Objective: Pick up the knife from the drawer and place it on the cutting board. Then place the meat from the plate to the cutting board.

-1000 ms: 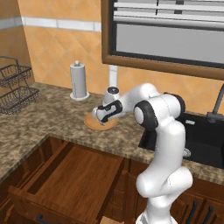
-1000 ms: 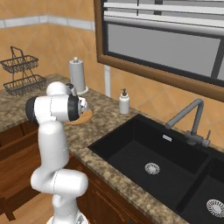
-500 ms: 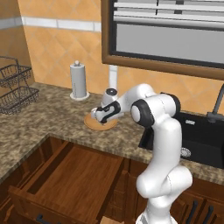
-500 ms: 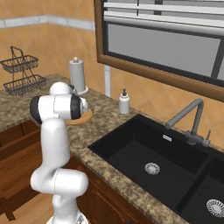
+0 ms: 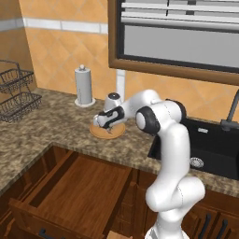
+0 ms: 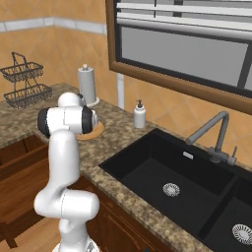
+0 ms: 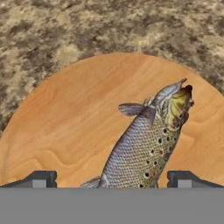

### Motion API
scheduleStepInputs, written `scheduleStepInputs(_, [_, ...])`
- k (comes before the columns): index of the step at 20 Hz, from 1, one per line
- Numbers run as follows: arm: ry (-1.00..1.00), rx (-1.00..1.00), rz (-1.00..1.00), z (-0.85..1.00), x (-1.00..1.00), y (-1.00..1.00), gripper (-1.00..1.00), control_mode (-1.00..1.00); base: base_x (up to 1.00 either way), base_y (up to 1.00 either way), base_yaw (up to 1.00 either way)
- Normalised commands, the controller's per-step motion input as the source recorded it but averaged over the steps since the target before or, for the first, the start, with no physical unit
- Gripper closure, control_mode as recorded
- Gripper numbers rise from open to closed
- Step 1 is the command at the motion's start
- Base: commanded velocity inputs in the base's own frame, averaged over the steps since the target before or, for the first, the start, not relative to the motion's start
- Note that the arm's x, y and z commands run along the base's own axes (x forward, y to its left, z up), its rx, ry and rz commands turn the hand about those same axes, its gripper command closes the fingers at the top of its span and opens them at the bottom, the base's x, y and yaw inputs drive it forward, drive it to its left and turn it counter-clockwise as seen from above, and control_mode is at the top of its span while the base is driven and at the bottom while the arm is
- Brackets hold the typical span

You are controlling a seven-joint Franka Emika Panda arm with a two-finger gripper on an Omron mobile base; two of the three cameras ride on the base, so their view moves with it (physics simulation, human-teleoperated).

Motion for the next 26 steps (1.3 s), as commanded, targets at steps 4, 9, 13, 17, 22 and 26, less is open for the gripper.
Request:
scheduleStepInputs(4, [0.03, 0.00, 0.00, -0.27, 0.18, 0.00, -1.00, -1.00, 0.00, 0.00, 0.00])
scheduleStepInputs(9, [0.00, 0.00, -0.01, -0.14, 0.17, 0.00, -1.00, -1.00, 0.00, 0.00, 0.00])
scheduleStepInputs(13, [0.00, 0.00, -0.03, -0.22, 0.01, 0.00, -1.00, -1.00, 0.00, 0.00, 0.00])
scheduleStepInputs(17, [0.03, 0.00, -0.02, -0.31, 0.00, 0.00, -1.00, -1.00, 0.00, 0.00, 0.00])
scheduleStepInputs(22, [0.10, 0.00, -0.01, -0.12, 0.00, 0.00, 1.00, -1.00, 0.00, 0.00, 0.00])
scheduleStepInputs(26, [0.03, 0.00, 0.00, -0.01, 0.00, 0.00, 1.00, -1.00, 0.00, 0.00, 0.00])
